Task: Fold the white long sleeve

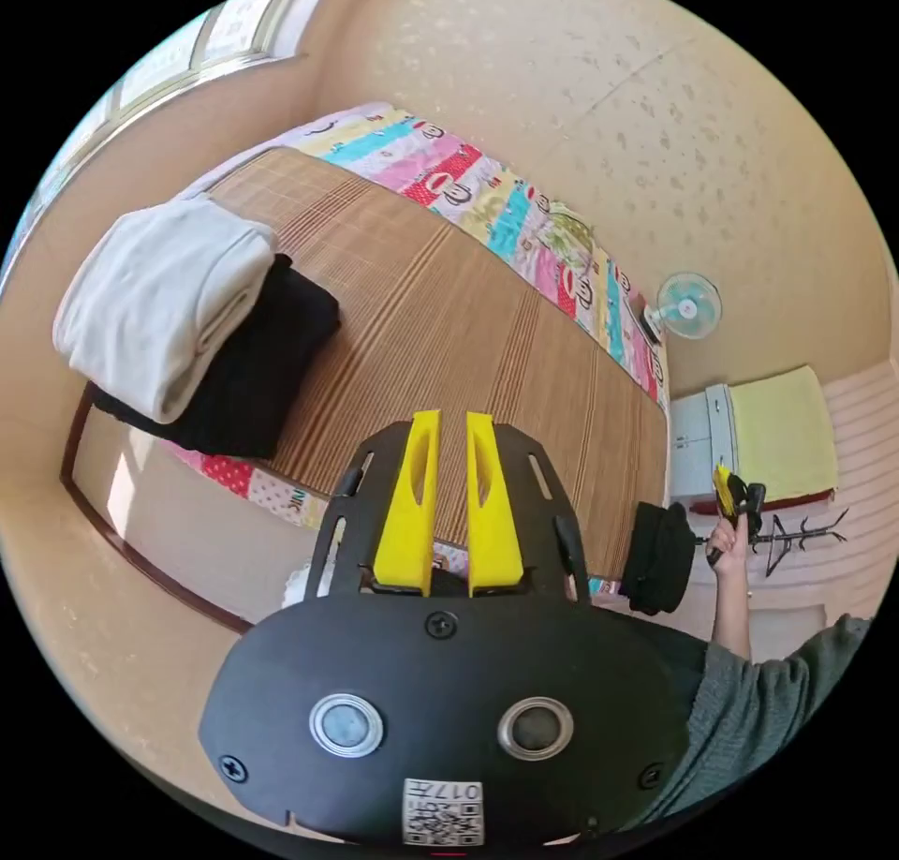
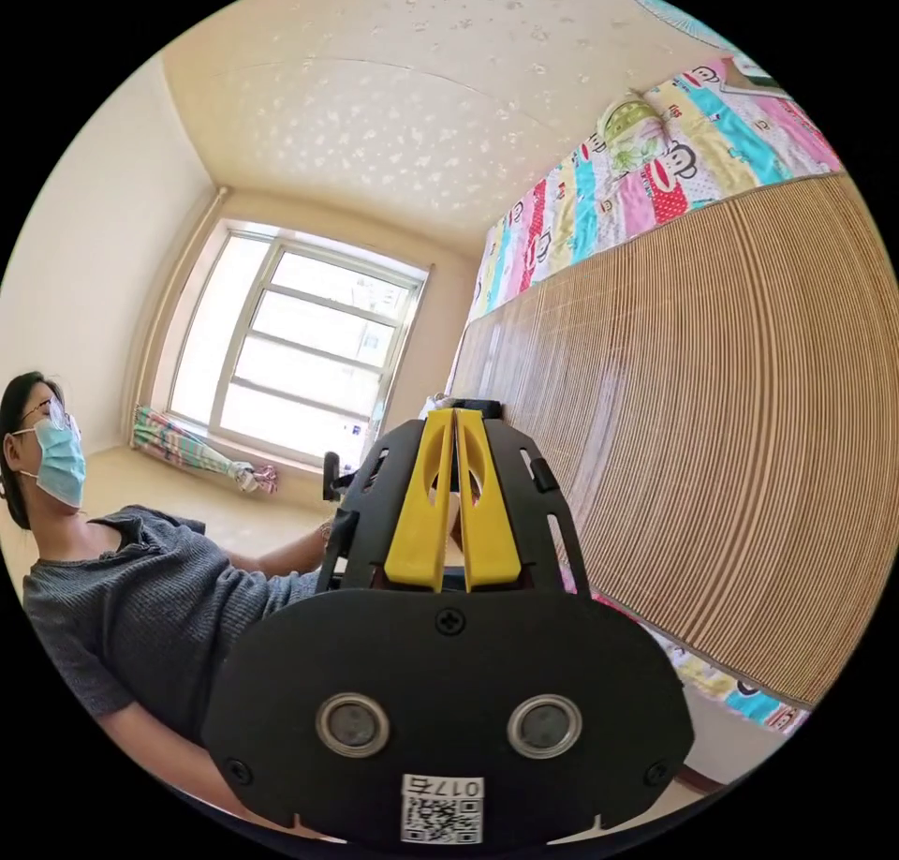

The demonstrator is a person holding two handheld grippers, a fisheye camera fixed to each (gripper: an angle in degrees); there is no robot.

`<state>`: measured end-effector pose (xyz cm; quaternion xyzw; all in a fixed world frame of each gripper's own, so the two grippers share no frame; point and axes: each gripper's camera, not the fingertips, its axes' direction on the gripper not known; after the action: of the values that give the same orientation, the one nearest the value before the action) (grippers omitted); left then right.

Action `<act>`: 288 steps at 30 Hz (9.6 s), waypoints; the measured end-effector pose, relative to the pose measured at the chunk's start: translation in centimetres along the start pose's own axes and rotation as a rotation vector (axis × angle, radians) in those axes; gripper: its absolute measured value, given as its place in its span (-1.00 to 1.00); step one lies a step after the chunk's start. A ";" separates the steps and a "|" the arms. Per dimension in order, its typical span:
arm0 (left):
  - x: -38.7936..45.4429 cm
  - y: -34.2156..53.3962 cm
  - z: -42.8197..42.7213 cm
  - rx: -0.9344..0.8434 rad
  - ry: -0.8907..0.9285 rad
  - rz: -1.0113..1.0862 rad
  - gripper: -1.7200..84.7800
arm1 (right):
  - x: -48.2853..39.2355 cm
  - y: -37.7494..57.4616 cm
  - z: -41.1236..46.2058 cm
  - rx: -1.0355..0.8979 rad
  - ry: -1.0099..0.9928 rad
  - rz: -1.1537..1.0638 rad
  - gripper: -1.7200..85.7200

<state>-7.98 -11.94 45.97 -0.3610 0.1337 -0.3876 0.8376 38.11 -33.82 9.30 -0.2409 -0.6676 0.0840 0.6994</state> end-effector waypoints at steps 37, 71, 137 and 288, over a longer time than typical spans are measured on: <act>5.1 8.9 -32.9 0.373 1.638 1.279 -0.95 | -12.1 2.3 15.5 -0.047 -0.347 -0.503 -0.80; 36.2 34.4 -13.9 -0.045 0.843 0.938 -0.60 | -32.9 10.9 33.2 0.189 1.104 -0.819 -0.91; 31.0 11.6 -28.5 -0.132 0.840 1.027 -0.90 | -19.3 -3.8 0.7 0.045 0.529 -0.372 -0.92; 7.4 -5.7 -11.2 -0.372 -0.017 0.022 -0.78 | 42.9 13.5 -33.9 1.099 0.216 0.860 -0.83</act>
<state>-11.86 -25.61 42.54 -0.5117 0.1998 -0.3439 0.7616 77.98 -10.87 41.81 -0.1025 -0.3010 0.6534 0.6870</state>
